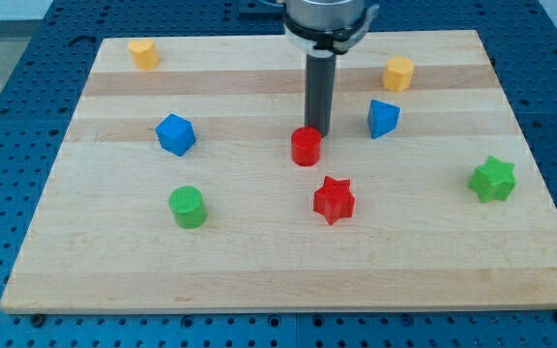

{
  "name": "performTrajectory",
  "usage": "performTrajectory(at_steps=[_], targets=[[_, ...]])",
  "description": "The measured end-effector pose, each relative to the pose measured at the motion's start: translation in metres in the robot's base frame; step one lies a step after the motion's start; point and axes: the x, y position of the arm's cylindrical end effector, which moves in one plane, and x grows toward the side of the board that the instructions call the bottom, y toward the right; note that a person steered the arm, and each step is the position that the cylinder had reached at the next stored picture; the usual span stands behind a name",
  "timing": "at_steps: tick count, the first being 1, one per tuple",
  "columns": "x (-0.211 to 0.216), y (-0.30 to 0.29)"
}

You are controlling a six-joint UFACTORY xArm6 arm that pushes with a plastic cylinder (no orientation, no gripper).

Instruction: Slide red circle closer to red star

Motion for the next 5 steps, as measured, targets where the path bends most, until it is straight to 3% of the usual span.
performTrajectory(at_steps=[1, 5], targets=[[-0.002, -0.032], [0.012, -0.053]])
